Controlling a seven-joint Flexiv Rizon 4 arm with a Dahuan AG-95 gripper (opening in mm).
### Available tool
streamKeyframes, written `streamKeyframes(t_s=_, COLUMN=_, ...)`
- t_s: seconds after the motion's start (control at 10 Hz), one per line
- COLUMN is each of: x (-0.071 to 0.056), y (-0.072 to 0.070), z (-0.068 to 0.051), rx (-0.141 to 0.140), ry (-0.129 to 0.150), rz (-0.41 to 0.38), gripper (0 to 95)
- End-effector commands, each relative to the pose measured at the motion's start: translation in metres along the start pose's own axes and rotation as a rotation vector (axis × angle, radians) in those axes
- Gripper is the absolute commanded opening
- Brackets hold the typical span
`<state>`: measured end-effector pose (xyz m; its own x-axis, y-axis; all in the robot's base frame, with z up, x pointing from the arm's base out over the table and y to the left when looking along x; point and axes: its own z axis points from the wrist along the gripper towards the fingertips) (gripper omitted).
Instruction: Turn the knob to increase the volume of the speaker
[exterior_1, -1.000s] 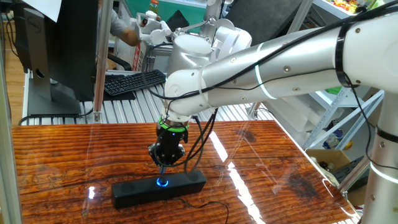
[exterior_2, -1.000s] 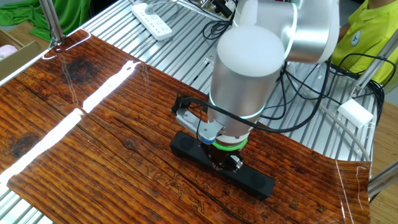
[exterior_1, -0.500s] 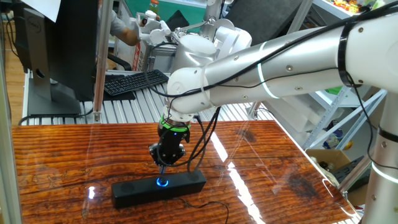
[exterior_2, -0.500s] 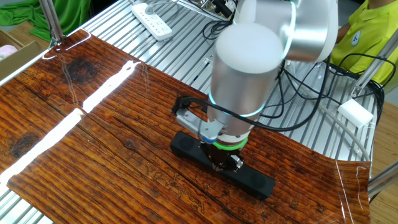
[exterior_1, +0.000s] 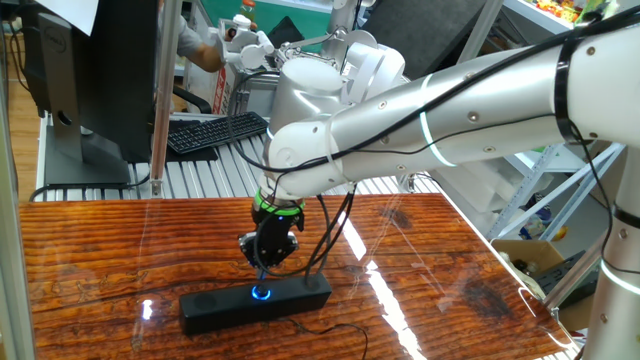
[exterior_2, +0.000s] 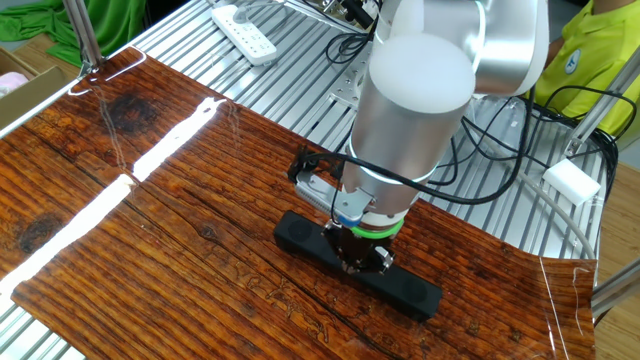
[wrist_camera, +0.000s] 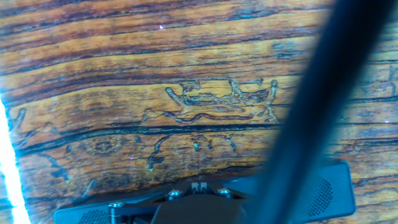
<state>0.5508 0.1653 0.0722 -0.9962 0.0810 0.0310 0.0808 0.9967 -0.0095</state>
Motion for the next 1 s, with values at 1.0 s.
streamKeyframes(t_s=1.0, x=0.014, y=-0.001, z=-0.004, rx=0.007, ry=0.024, rz=-0.026, gripper=0.0)
